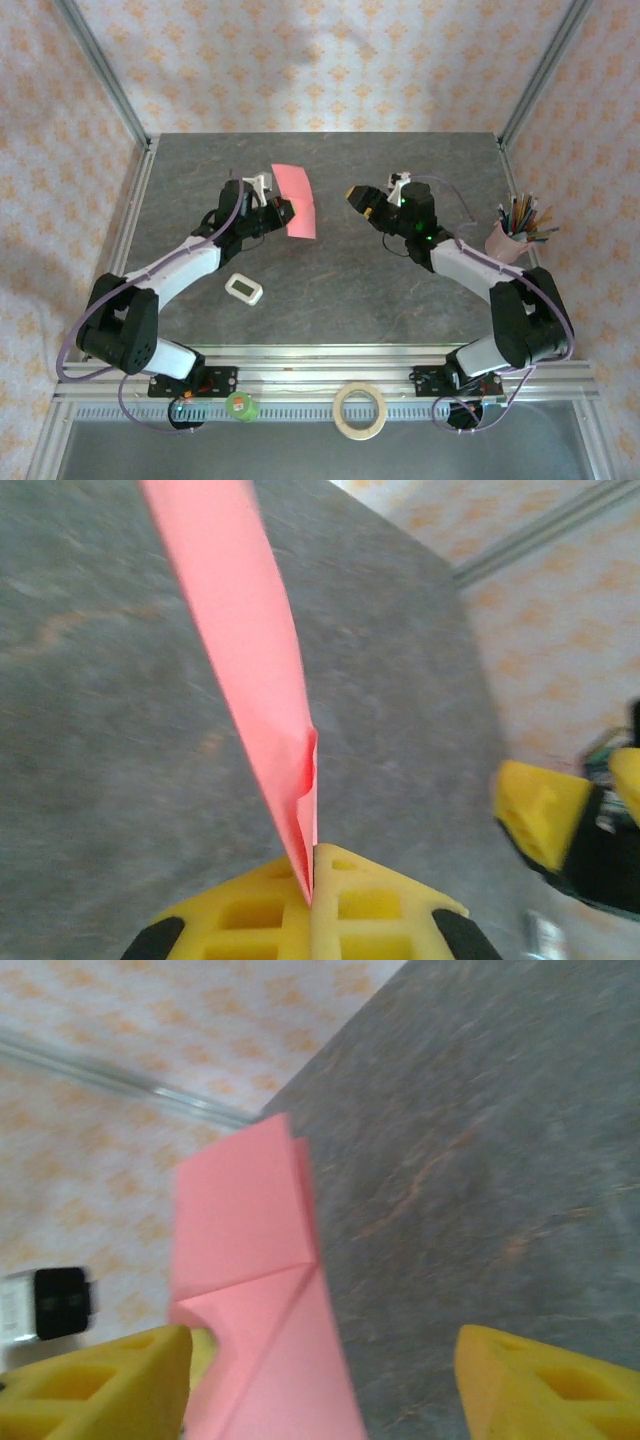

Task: Fold a paper plane with a square sheet of paper (pick it up from the middle)

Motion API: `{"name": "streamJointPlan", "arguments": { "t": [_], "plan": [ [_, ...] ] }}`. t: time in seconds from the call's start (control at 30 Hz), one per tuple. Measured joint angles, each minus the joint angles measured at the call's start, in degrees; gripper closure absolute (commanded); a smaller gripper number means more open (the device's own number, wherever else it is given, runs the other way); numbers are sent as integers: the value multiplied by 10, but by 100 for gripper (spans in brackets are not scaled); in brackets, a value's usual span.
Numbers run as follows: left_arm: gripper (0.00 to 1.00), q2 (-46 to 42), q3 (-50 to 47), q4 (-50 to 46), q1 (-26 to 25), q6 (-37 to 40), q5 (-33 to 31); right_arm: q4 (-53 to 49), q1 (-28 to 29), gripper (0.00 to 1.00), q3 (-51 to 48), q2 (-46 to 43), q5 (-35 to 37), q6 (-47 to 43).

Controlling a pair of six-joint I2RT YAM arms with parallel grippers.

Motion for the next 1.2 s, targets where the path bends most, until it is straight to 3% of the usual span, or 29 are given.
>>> {"name": "streamJointPlan", "arguments": {
  "t": [0.17, 0.33, 0.47, 0.6, 0.73, 0.87, 1.2],
  "plan": [
    [98, 25, 102, -162, -13, 79, -152, -57, 0, 26, 1, -10, 83, -16],
    [98, 99, 207, -302, -82, 132, -332, -96, 0, 26, 2, -10, 139, -17],
    [98, 159, 255, -369, -124, 149, -425, -116, 0, 26, 2, -10, 169, -14],
    [98, 217, 285, -410, -149, 151, -473, -131, 0, 27, 2, -10, 194, -10],
    [97, 269, 301, -418, -167, 144, -462, -141, -2, 27, 2, -12, 213, -7],
    [93, 308, 307, -409, -181, 128, -403, -144, -8, 27, 2, -12, 222, -4],
    [65, 332, 295, -322, -187, 88, -221, -150, -13, 27, 2, -12, 228, 1]
  ]
}}
